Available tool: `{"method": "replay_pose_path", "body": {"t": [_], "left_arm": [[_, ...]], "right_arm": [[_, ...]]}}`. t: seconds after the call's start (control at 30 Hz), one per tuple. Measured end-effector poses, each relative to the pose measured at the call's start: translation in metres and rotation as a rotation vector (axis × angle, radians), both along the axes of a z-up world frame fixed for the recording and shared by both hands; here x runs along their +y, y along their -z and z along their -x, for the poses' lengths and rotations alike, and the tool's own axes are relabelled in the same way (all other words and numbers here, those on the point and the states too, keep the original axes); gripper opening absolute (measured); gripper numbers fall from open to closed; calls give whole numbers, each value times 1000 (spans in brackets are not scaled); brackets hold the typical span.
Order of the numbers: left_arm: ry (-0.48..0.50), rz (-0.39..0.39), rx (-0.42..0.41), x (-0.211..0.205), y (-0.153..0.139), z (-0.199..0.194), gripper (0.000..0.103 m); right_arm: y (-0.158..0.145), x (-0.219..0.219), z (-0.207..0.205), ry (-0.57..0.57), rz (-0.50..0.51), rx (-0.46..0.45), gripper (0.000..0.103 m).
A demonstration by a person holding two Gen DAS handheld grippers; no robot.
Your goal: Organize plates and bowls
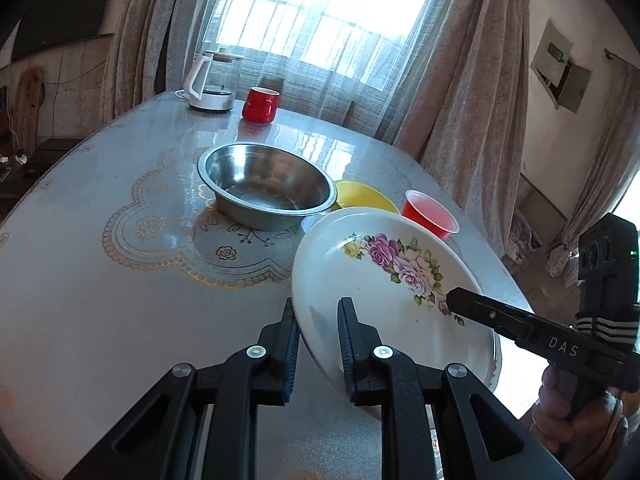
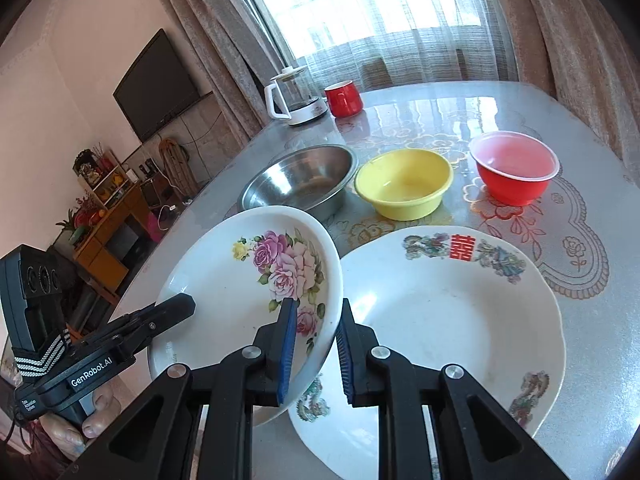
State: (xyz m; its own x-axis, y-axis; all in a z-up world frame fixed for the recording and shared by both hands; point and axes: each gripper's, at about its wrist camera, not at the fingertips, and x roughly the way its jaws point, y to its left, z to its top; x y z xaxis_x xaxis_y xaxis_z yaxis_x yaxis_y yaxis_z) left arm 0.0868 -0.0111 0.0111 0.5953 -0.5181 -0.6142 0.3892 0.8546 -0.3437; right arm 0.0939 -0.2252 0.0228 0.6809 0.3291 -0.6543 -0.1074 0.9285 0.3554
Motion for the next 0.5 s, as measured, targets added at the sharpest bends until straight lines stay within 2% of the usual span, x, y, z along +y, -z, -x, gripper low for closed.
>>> {"method": "replay_pose_path", "body": {"t": [0.27,0.5], "left_arm": [[124,-41,29,-54,7,-2,19],[174,-83,57,-86,14,-9,19]], "right_arm": [[7,-48,17,128,-2,21,19],[18,-77,21,210,7,60,19]]}}
